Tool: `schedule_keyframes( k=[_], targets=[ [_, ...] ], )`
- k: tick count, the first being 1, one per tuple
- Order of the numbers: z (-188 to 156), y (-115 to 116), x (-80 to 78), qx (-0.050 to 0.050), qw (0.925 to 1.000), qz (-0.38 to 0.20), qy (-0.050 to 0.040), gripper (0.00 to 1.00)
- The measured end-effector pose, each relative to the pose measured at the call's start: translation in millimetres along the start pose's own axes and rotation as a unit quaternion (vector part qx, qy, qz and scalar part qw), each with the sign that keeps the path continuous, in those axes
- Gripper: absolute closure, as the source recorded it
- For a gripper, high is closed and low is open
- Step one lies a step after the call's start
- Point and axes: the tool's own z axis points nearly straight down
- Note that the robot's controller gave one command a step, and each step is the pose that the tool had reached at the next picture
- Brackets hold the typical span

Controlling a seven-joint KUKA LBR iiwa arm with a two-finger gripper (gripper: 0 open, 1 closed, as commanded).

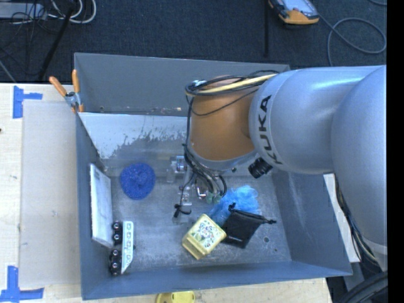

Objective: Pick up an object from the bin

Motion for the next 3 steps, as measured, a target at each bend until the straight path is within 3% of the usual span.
schedule_keyframes(
  k=[1, 2, 3],
  targets=[
    [0.0, 0.0, 0.0, 0.0, 1.0, 0.0, 0.0, 0.0],
    [-0.5, -47.9, 14.7, 0.0, 0.9999, -0.012, -0.0001, 0.0],
    [6.7, -63.4, 62.5, 0.002, 0.9996, -0.028, -0.0002, 0.0]
  ],
)
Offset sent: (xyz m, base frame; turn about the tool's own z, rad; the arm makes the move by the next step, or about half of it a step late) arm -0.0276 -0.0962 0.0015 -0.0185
